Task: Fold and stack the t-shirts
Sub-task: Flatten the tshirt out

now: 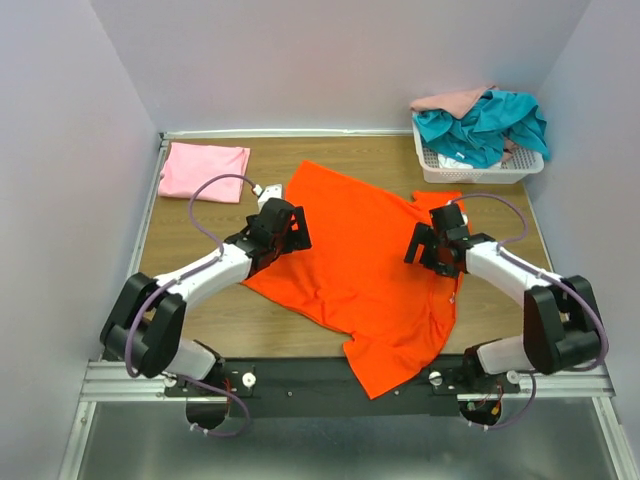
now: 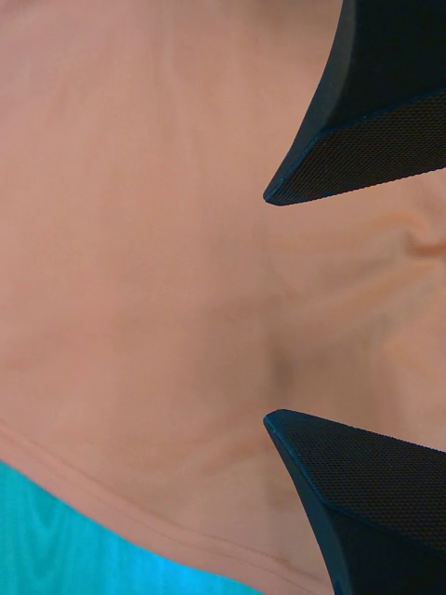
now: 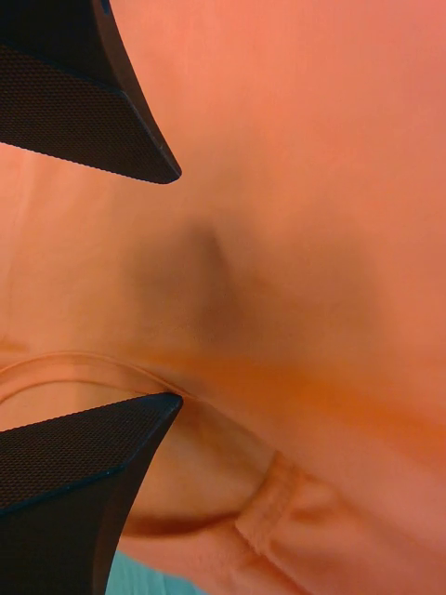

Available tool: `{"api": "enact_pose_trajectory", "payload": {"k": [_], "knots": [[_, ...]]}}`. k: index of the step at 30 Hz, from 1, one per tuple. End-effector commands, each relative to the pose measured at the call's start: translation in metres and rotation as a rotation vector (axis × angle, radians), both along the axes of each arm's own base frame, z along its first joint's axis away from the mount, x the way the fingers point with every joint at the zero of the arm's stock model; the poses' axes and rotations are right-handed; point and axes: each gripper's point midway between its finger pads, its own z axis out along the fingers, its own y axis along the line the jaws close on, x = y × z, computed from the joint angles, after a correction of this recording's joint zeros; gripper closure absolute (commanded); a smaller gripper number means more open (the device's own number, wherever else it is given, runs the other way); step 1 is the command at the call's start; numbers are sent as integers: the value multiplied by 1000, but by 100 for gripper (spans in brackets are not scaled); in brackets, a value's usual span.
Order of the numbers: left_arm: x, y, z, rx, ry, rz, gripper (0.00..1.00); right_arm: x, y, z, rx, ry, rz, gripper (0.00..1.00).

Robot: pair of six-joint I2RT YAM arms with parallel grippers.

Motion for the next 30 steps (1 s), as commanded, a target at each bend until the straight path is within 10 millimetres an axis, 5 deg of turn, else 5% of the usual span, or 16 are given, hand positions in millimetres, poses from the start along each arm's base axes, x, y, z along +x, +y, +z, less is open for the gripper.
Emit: {"api": "enact_pose_trajectory", "payload": {"k": [1, 5, 6, 15, 18, 23, 26, 28, 29, 30], "knots": [[5, 9, -21, 15, 52, 29, 1, -17, -4, -30, -70, 118, -41, 0], [6, 20, -49, 32, 127, 58, 2, 5, -2, -47, -151, 169, 6, 0], [5, 21, -53, 35, 136, 62, 2, 24, 2, -38, -156, 137, 12, 0], [12, 27, -74, 34, 194, 69, 2, 113, 14, -74, -285, 153, 114, 0], [21, 33, -71, 32, 184, 89, 2, 145, 16, -64, -317, 97, 117, 0], [27, 45, -53, 18, 158, 135, 2, 161, 24, -32, -286, 18, 116, 0], [18, 58, -36, 7, 130, 210, 2, 153, 21, -4, -271, -30, 96, 0], [7, 72, -29, -1, 122, 268, 2, 137, 15, -3, -269, -21, 72, 0], [-1, 81, -22, -8, 116, 316, 2, 135, 14, 16, -252, -62, 52, 0], [-12, 92, -30, -1, 140, 353, 2, 128, 12, 17, -248, -61, 44, 0]]}}
